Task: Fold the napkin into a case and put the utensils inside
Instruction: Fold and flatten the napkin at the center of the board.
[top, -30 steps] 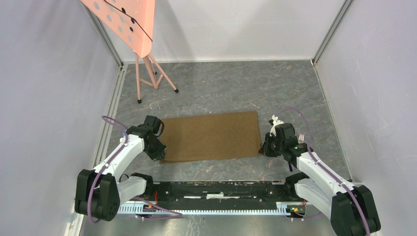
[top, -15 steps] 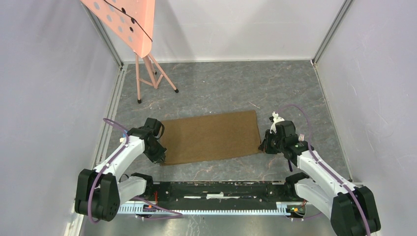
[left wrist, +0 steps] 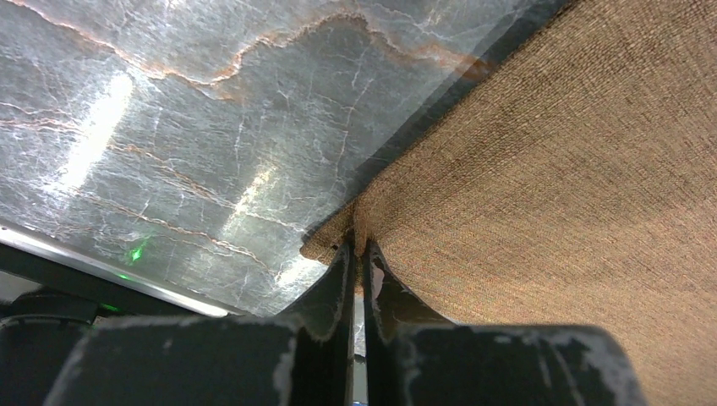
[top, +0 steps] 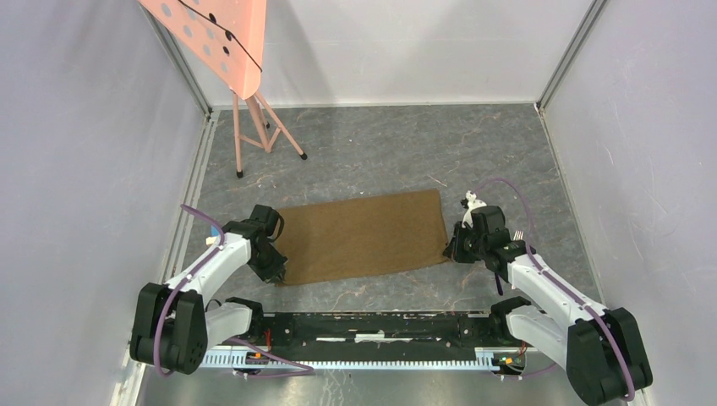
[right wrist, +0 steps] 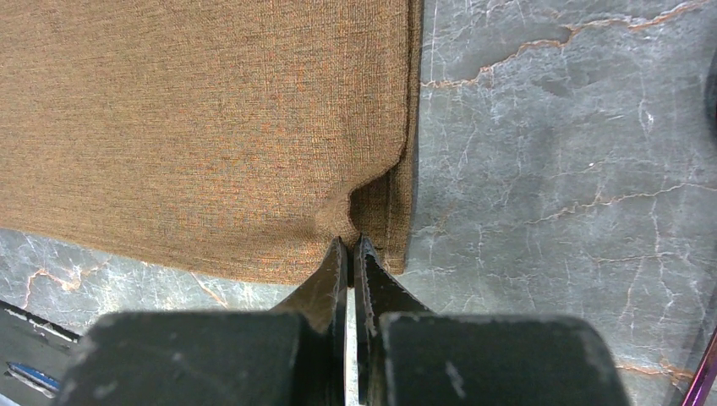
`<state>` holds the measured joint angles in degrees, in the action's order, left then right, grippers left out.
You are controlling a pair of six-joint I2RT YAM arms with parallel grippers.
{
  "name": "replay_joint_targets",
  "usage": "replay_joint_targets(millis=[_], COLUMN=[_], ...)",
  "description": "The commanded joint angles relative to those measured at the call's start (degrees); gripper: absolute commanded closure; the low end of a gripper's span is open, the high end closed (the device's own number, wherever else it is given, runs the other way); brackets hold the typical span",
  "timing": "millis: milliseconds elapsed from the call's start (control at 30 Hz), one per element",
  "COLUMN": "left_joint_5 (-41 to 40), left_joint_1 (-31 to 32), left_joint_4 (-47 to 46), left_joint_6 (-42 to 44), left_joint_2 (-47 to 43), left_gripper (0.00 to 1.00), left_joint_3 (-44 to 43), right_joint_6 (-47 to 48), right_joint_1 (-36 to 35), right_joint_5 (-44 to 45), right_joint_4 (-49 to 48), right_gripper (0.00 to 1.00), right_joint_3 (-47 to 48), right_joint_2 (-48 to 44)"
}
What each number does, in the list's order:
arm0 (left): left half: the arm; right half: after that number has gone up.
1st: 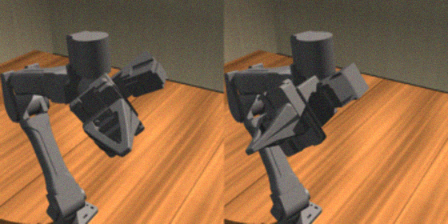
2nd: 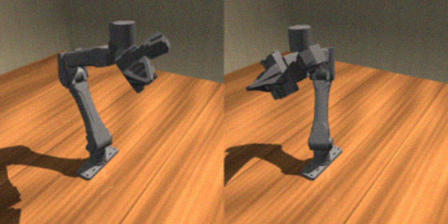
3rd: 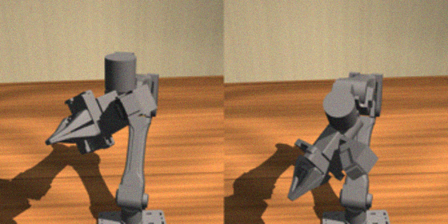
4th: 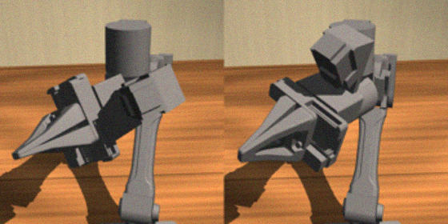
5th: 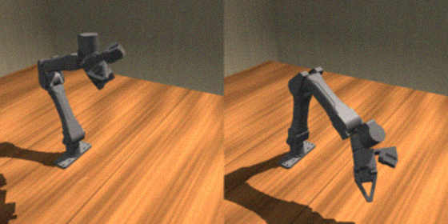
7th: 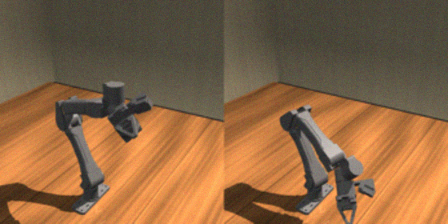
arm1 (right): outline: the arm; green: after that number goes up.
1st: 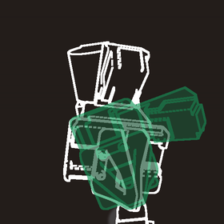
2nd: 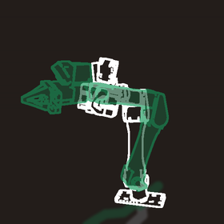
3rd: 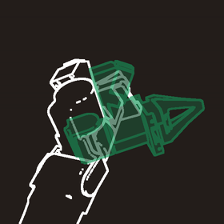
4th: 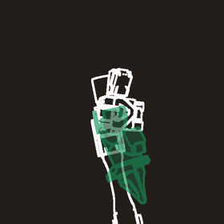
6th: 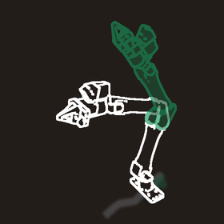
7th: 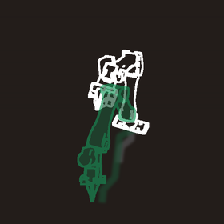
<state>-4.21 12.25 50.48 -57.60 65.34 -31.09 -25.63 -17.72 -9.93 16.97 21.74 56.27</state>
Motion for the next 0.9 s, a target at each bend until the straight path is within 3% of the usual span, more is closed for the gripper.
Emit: replay_joint_targets(millis=[0, 200, 267, 467, 633, 733, 867], left_joint_5=[-1.22, -1.48, -1.51, -0.26, -1.17, 1.08, 9.72], left_joint_1=[-0.13, -0.12, -0.12, -0.12, -0.09, -0.12, -0.22], left_joint_4=[-0.5, 0.03, 1.01, 5.8, 9.19, 4.87, -10.15], left_joint_6=[-1.85, -1.57, -1.55, -1.94, -0.96, 2.27, 6.59], left_joint_2=[-0.33, -1.29, -1.73, -6.66, -12.37, -13.18, -9.91], left_gripper=[0.91, 0.83, 0.76, 0.52, 0.23, 0.11, 0.06], left_joint_3=[0.15, -0.94, -1.29, -3.16, -6.78, -8.12, -6.86], right_joint_6=[0.84, 1.05, 1.47, 4.8, 8.45, 9.39, 6.7], right_joint_1=[0.15, 0.16, 0.15, 0.18, 0.19, 0.16, 0.16], right_joint_5=[1.77, 1.25, 1.2, 1.63, 3.26, 0.15, -8.53], right_joint_4=[-2.6, -2.47, -1.84, 1.87, 4.57, 0.05, -11.54], right_gripper=[1.0, 1.0, 0.98, 0.64, 0.34, 0.18, 0.09], right_joint_3=[0.24, -0.71, -0.81, 1.0, 5.5, 6.76, 8.73], right_joint_2=[-0.04, -0.4, -0.58, -2.78, -4.63, -3.22, 3.65])
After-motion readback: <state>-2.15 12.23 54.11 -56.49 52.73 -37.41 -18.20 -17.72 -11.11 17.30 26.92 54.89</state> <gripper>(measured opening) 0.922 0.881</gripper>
